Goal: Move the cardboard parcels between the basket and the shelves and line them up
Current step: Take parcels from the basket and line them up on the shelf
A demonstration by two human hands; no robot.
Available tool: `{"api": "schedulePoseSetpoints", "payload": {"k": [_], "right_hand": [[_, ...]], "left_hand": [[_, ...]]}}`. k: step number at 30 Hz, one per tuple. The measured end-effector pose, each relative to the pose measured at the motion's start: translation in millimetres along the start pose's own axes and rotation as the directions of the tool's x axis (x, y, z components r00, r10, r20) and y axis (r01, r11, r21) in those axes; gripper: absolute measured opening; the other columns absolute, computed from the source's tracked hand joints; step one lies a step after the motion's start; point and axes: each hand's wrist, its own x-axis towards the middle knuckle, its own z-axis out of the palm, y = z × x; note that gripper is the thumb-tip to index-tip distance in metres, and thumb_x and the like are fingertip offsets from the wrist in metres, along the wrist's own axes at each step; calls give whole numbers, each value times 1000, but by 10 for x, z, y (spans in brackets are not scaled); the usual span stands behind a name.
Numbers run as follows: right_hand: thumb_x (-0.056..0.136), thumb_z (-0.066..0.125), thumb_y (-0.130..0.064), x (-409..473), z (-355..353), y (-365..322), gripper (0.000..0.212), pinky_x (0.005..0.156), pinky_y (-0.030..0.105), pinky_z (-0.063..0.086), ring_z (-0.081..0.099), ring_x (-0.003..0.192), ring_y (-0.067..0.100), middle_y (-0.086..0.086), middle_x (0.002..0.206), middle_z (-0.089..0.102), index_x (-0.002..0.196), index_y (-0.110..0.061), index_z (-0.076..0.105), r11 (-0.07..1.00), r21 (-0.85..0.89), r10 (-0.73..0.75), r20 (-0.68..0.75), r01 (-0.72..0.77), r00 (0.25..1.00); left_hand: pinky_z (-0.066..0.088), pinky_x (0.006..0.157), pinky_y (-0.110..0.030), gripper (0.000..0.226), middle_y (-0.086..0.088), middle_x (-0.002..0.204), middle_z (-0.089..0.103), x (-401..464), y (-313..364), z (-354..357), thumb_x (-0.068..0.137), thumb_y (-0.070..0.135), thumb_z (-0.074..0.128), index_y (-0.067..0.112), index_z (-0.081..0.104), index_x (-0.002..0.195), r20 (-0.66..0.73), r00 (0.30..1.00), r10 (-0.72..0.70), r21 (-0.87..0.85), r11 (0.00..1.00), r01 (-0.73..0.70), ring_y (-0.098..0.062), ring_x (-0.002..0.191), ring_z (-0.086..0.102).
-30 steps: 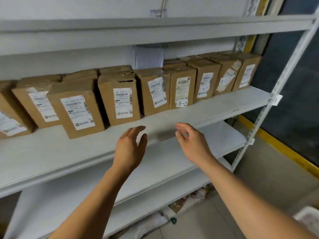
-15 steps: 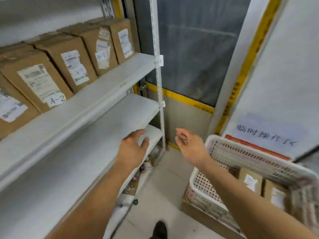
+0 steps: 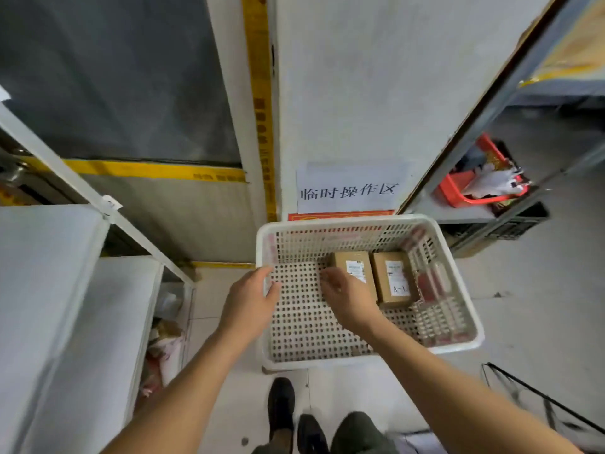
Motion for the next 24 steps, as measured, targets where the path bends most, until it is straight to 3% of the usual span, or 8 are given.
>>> {"api": "schedulePoseSetpoints", "payload": {"k": [6, 9, 12, 15, 16, 19, 22, 24], "right_hand": [[108, 54, -34, 431, -109, 876, 49, 92, 27, 53, 64, 127, 22, 4, 151, 59, 155, -19, 48, 977, 20, 214, -11, -213, 977], [109, 53, -33, 698, -163, 1255, 51, 78, 23, 55, 69, 108, 20, 3, 153, 57, 158, -20, 43, 960, 24, 280, -23, -280, 960], [109, 52, -33, 999, -122, 1665, 53, 80, 35, 62, 69, 102, 20, 4, 154, 56, 159, -20, 41, 946, 13, 324, -21, -324, 946], [109, 51, -32, 1319, 15, 2074, 55, 78, 36, 61, 69, 92, 19, 5, 152, 57, 160, -18, 39, 933, -12, 359, 9, -359, 933], [109, 50, -31, 1429, 67, 2195, 55, 82, 35, 59, 68, 95, 18, 6, 153, 57, 160, -17, 38, 931, -19, 365, 15, -365, 931], [110, 44, -21, 1778, 215, 2553, 49, 105, 36, 48, 59, 133, 28, 9, 156, 53, 159, -14, 38, 929, -54, 368, 29, -366, 929], [109, 39, -9, 2083, 333, 2849, 47, 101, 32, 47, 56, 134, 31, 12, 149, 56, 155, -12, 40, 917, -83, 394, 33, -390, 918], [105, 41, -7, 2241, 436, 3050, 46, 106, 37, 51, 58, 132, 32, 10, 147, 55, 151, -16, 41, 923, -95, 376, 22, -372, 926]], "left_hand": [[49, 110, -40, 50, 1, 157, 52, 637, 102, 931, 107, 38, 55, 22, 49, 154, 252, 968, 3, -27, 1000, 4, -21, 136, 56], [50, 110, -42, 52, -1, 158, 50, 881, 118, 1374, 107, 38, 55, 22, 45, 156, 292, 956, -10, -41, 999, 23, -23, 137, 55], [49, 113, -44, 55, -1, 162, 45, 1174, 64, 1901, 108, 38, 53, 21, 40, 159, 335, 941, -48, -53, 996, 70, -23, 141, 52], [47, 109, -34, 60, 0, 163, 44, 1447, -86, 2414, 108, 42, 53, 22, 35, 161, 357, 927, -114, -40, 990, 138, -21, 138, 53], [47, 107, -32, 61, -1, 162, 44, 1539, -138, 2577, 107, 44, 53, 23, 34, 162, 369, 919, -137, -35, 986, 161, -21, 137, 54], [41, 117, -39, 66, -2, 165, 40, 1810, -272, 3044, 106, 49, 51, 24, 31, 163, 396, 897, -194, -10, 976, 216, -25, 147, 44], [37, 122, -45, 68, -3, 168, 35, 2036, -362, 3448, 106, 49, 50, 23, 26, 165, 413, 880, -233, 11, 968, 251, -27, 151, 37], [32, 123, -43, 71, -4, 169, 31, 2149, -403, 3676, 107, 50, 49, 21, 22, 166, 422, 874, -242, 28, 967, 255, -27, 154, 33]]}}
